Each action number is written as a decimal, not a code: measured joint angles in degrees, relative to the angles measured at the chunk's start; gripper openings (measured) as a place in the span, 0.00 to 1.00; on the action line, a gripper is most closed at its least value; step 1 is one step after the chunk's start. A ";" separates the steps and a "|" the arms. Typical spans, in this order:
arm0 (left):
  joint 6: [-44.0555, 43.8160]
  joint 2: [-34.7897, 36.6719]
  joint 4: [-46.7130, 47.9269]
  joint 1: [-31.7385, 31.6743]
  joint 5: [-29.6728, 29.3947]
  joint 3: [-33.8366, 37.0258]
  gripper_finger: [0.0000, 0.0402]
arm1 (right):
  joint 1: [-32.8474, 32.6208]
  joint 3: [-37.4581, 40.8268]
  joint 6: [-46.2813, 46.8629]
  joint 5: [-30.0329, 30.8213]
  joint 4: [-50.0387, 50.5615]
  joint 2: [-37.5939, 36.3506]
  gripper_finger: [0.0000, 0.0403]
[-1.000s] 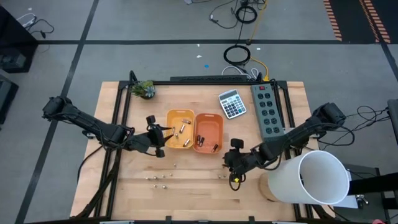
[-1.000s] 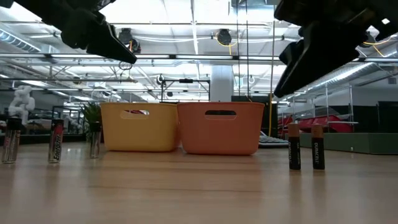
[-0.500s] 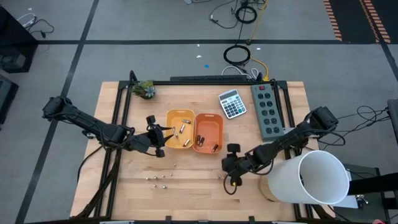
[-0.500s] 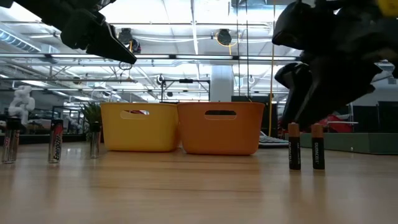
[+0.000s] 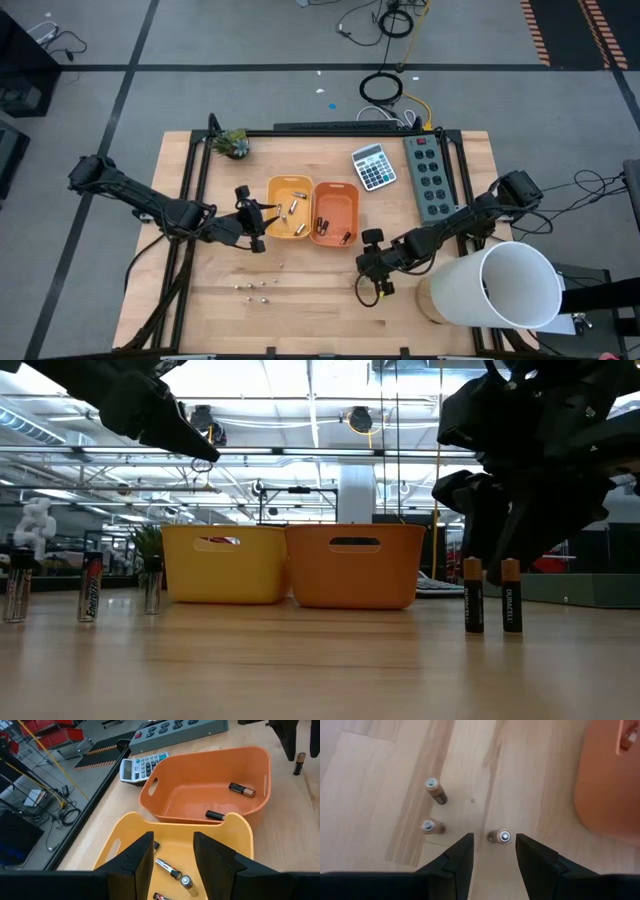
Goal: Sort batteries
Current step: Put the black battery into the orange bin
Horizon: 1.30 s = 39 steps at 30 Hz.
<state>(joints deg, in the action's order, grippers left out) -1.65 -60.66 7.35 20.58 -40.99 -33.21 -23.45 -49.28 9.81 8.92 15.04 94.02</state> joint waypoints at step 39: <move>0.59 0.00 0.68 0.00 0.31 -0.02 0.37 | 5.04 -0.03 -7.12 -7.15 -4.20 5.24 0.04</move>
<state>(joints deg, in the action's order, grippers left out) -1.06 -60.66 8.03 20.58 -40.69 -33.23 -18.41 -49.31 2.69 1.77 10.84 99.26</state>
